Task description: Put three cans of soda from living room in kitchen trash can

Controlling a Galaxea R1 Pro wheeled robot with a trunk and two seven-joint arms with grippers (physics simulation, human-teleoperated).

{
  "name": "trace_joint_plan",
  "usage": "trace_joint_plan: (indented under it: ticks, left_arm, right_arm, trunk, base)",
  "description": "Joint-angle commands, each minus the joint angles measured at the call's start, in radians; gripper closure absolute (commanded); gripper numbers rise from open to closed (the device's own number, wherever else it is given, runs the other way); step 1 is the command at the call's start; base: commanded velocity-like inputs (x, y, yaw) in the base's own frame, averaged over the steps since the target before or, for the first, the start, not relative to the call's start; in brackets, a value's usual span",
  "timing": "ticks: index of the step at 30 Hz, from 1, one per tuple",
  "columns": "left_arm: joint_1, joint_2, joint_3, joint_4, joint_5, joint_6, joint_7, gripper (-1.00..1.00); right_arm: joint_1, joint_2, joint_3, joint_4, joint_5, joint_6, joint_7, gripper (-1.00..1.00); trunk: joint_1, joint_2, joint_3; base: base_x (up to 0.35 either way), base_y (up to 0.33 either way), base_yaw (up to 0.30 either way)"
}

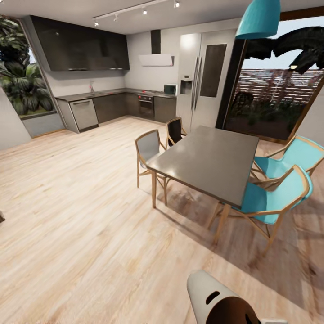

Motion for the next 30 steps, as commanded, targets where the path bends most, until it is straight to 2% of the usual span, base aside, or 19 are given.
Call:
trace_joint_plan:
  ticks: [1, 13, 30]
  left_arm:
    - [0.0, 0.0, 0.0, 0.0, 0.0, 0.0, 0.0, -1.0]
    - [0.0, 0.0, -0.003, 0.0, -0.003, 0.0, -0.002, -1.0]
    - [0.0, 0.0, -0.003, 0.0, -0.006, 0.001, -0.001, -1.0]
  right_arm:
    - [0.0, 0.0, -0.004, -0.002, 0.001, -0.001, 0.006, 1.0]
    - [0.0, 0.001, -0.004, -0.002, 0.001, -0.001, 0.006, 1.0]
    - [0.0, 0.001, -0.003, -0.002, 0.002, -0.001, 0.007, 1.0]
  trunk:
    - [0.0, 0.0, -0.001]
    - [0.0, 0.0, -0.012]
    - [0.0, 0.0, -0.026]
  base:
    - [0.075, 0.28, 0.178]
    - [0.228, 0.238, 0.179]
    - [0.304, 0.134, 0.163]
